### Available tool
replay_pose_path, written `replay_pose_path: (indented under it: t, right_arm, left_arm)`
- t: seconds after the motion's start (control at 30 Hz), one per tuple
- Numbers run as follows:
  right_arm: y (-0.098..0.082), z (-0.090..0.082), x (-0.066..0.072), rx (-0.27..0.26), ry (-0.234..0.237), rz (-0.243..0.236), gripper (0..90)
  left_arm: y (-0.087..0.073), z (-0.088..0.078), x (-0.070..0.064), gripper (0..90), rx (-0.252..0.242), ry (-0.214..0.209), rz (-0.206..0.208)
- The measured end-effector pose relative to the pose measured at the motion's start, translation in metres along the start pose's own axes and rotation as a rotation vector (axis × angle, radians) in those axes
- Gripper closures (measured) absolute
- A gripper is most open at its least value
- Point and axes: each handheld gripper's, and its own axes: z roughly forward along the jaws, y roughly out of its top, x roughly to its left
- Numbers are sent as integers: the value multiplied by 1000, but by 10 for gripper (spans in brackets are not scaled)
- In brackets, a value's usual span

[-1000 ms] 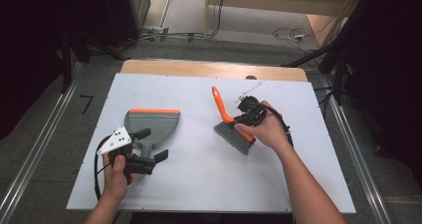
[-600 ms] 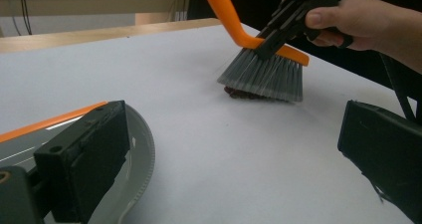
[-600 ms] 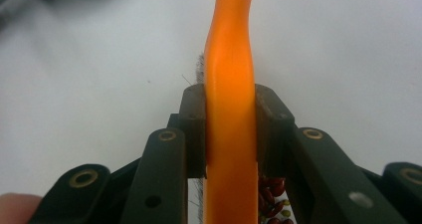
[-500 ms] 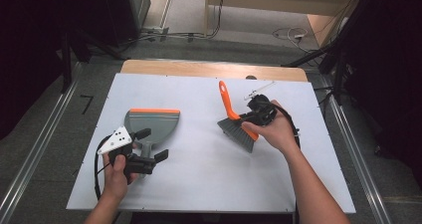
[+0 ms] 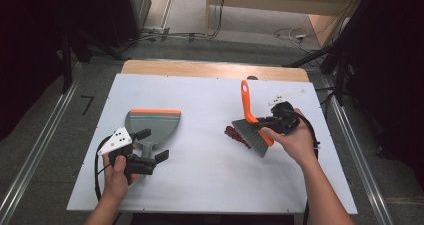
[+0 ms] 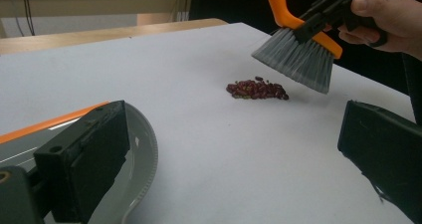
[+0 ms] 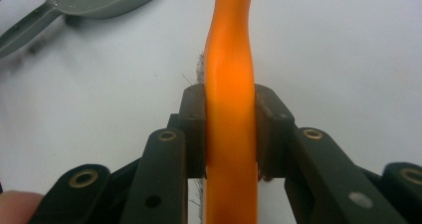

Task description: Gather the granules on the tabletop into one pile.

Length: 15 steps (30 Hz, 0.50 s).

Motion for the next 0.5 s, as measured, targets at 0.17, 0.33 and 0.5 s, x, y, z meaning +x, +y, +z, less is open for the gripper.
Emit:
replay_pose_path:
  t: [0.17,0.33,0.5]
  right_arm:
    - [-17,-12,-5,-31,-11,20,688]
    - [-36,-25,-10,-65,-21,50,688]
    - [-54,-35,-12,-85,-31,73,688]
  left_arm:
    - [0,0,0,5,1,3,3]
    - [0,0,0,5,4,8,7]
    - [-1,0,1,5,5,15,4]
